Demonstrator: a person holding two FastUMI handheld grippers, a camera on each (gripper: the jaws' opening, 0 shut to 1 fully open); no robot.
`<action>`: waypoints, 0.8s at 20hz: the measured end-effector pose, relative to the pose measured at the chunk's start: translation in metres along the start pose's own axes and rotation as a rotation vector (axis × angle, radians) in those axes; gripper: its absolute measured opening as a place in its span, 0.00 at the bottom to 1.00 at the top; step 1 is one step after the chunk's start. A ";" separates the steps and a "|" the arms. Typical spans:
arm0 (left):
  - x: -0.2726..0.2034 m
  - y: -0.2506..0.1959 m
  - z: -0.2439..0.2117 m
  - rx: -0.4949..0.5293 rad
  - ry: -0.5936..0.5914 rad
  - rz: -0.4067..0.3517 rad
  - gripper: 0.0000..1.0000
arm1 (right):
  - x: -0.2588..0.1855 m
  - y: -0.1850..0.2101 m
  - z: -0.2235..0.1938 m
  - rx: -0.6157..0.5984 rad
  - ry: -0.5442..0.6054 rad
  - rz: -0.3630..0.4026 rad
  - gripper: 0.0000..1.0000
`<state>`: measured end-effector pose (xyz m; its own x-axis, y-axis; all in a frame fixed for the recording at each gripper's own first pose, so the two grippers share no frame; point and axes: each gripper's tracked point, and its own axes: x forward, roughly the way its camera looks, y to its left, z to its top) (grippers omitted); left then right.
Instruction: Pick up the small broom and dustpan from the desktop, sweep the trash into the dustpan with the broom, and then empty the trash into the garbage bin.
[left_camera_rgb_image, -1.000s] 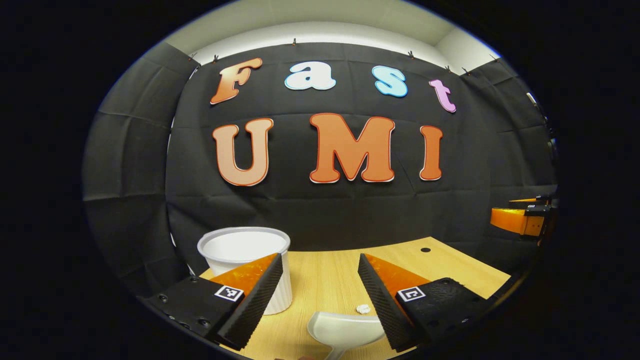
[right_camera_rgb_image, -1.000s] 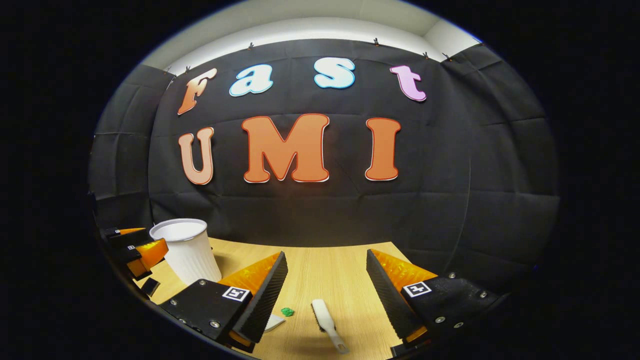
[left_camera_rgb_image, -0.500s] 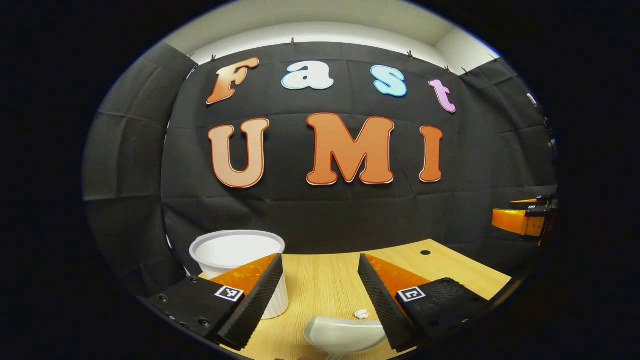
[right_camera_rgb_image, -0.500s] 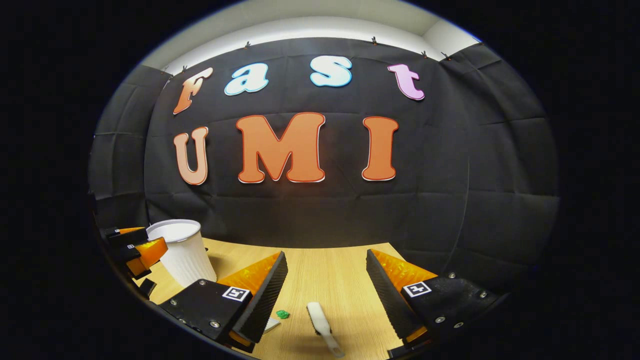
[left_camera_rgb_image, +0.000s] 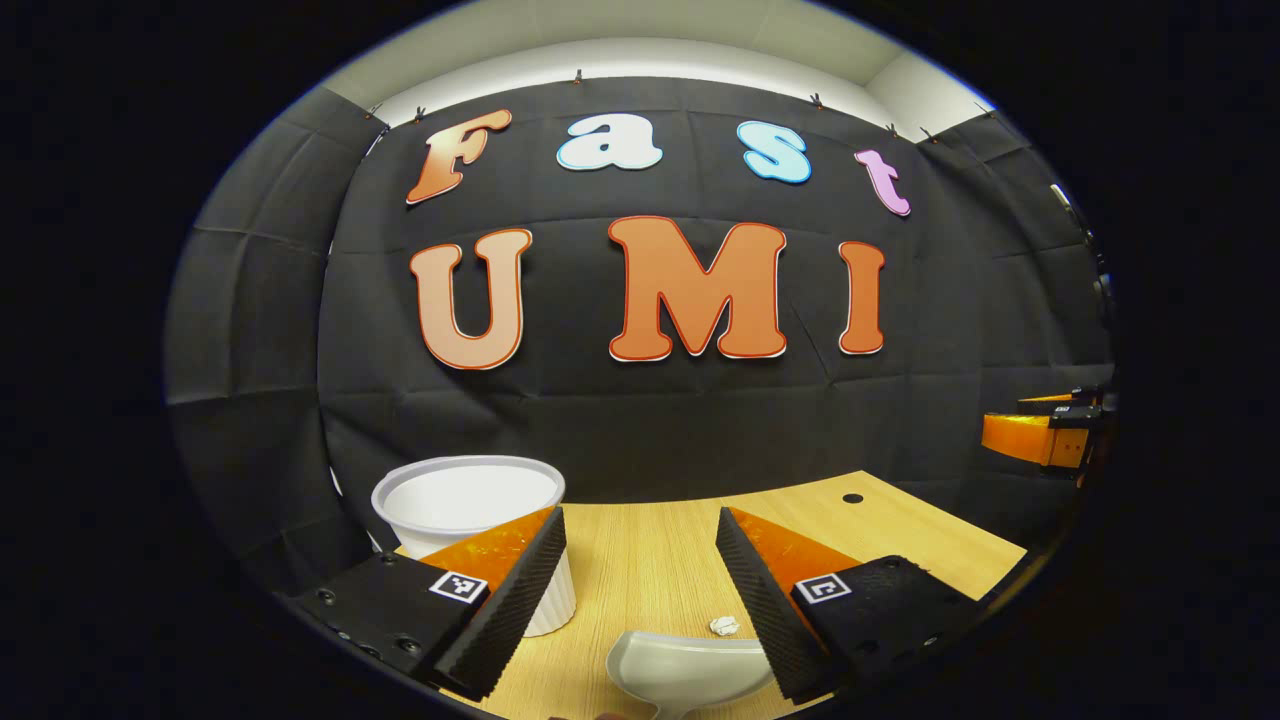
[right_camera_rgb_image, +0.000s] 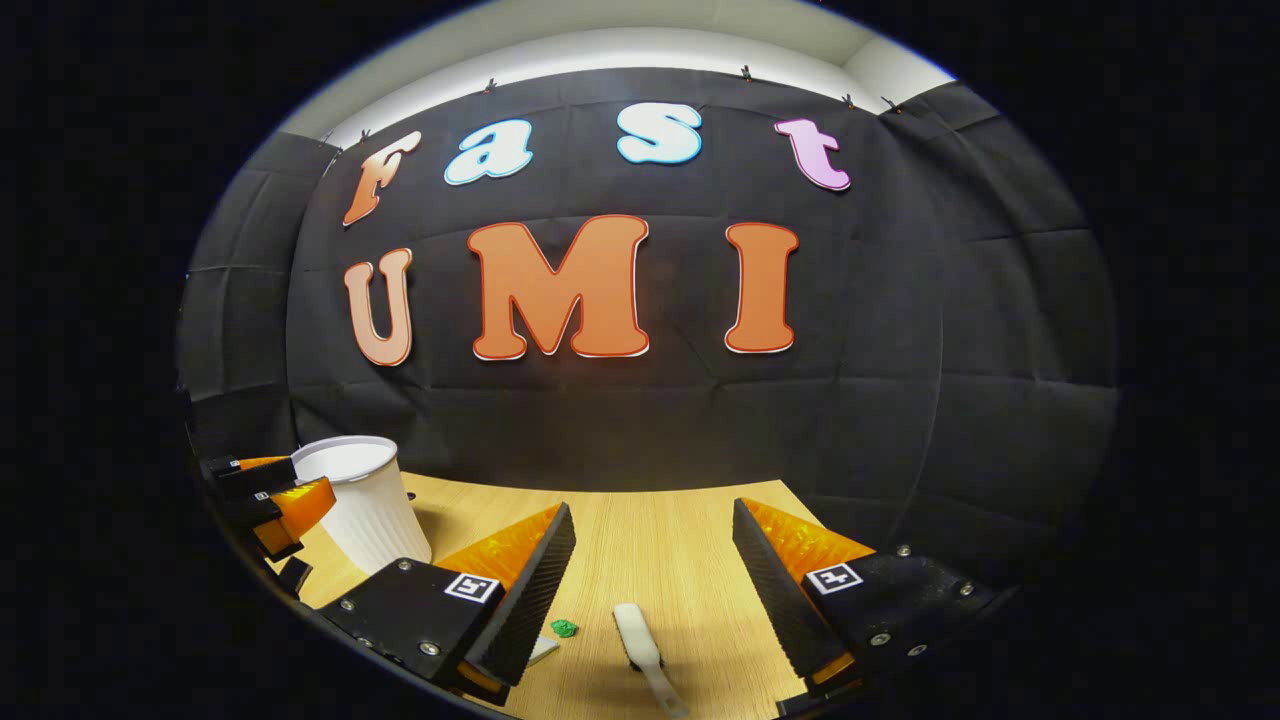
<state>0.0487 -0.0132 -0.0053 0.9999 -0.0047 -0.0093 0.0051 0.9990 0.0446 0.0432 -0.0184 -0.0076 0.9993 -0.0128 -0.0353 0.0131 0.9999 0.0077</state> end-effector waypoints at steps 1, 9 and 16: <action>0.001 0.000 -0.002 0.003 0.002 0.001 0.96 | 0.000 -0.001 -0.001 -0.001 0.001 -0.001 0.95; 0.004 0.006 -0.012 0.032 0.028 0.016 0.95 | 0.007 0.001 -0.006 -0.006 0.018 0.008 0.95; 0.001 -0.001 -0.047 0.120 0.167 -0.074 0.96 | 0.012 0.003 -0.021 0.006 0.060 0.034 0.95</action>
<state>0.0498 -0.0120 -0.0522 0.9814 -0.0601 -0.1822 0.0892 0.9837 0.1560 0.0547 -0.0152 -0.0287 0.9953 0.0222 -0.0945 -0.0209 0.9997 0.0156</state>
